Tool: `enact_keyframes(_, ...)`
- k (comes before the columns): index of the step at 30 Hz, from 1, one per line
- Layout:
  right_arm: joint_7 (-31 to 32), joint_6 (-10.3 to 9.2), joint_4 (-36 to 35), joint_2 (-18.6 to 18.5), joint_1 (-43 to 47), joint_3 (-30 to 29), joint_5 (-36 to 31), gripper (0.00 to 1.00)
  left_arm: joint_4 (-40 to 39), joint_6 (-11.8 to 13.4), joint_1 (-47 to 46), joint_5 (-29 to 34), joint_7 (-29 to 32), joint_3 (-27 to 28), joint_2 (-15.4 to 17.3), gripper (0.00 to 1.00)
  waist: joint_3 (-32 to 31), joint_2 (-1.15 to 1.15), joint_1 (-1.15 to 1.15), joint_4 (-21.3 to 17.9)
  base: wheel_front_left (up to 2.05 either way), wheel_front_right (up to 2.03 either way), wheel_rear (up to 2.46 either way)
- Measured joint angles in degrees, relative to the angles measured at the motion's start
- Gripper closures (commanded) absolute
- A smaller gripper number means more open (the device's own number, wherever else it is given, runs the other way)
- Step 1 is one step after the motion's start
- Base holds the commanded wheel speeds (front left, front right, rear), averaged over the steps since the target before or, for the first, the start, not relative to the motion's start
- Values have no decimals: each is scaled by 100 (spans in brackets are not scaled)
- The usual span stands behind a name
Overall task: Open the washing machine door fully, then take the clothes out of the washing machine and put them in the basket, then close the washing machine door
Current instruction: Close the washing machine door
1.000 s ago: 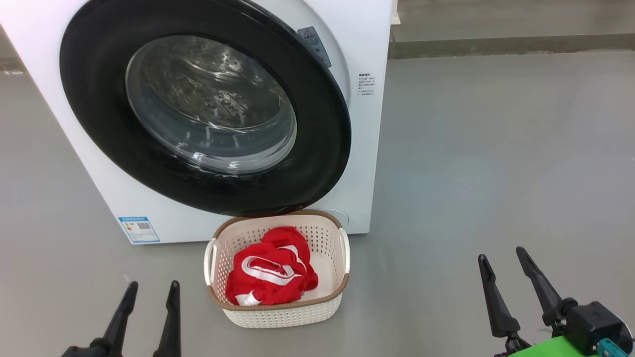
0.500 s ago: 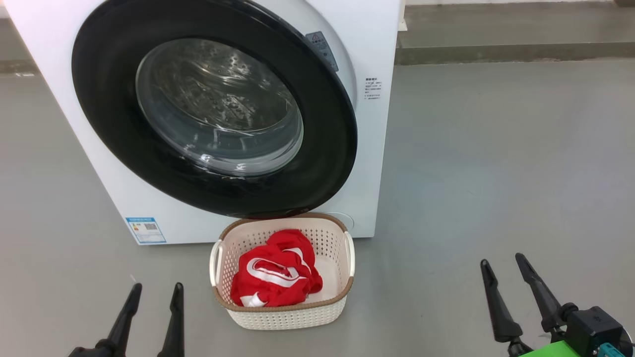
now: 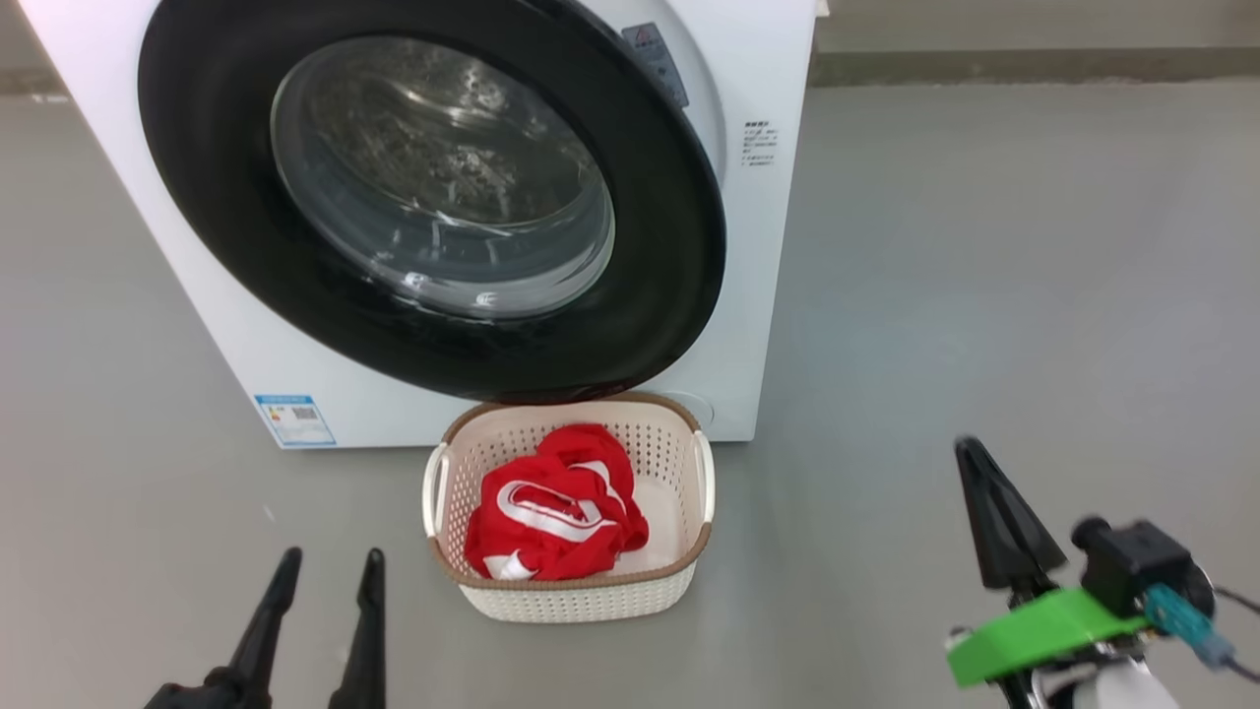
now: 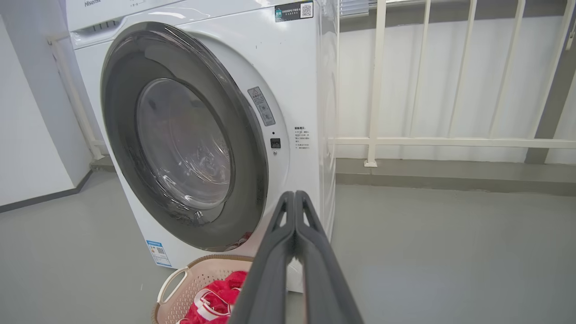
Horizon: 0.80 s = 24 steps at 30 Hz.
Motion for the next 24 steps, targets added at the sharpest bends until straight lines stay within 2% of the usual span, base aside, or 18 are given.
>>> enact_keyframes(12, 0, 0, 829, -63, -1566, 843, 19, 100, -201, -90, -258, -11, 18, -131, -48, 0, 468, 0, 0, 228, 0, 0, 0)
enact_keyframes(18, 0, 0, 1240, -88, -2442, 976, 37, 100, -310, -148, -531, -349, 64, -129, -192, 0, 826, 0, 0, 362, 0, 0, 0)
enact_keyframes(24, 0, 0, 1797, -119, -3416, 1111, 9, 100, -358, -199, -825, -410, 62, -246, -242, 0, 1263, 0, 0, 556, 0, 0, 0)
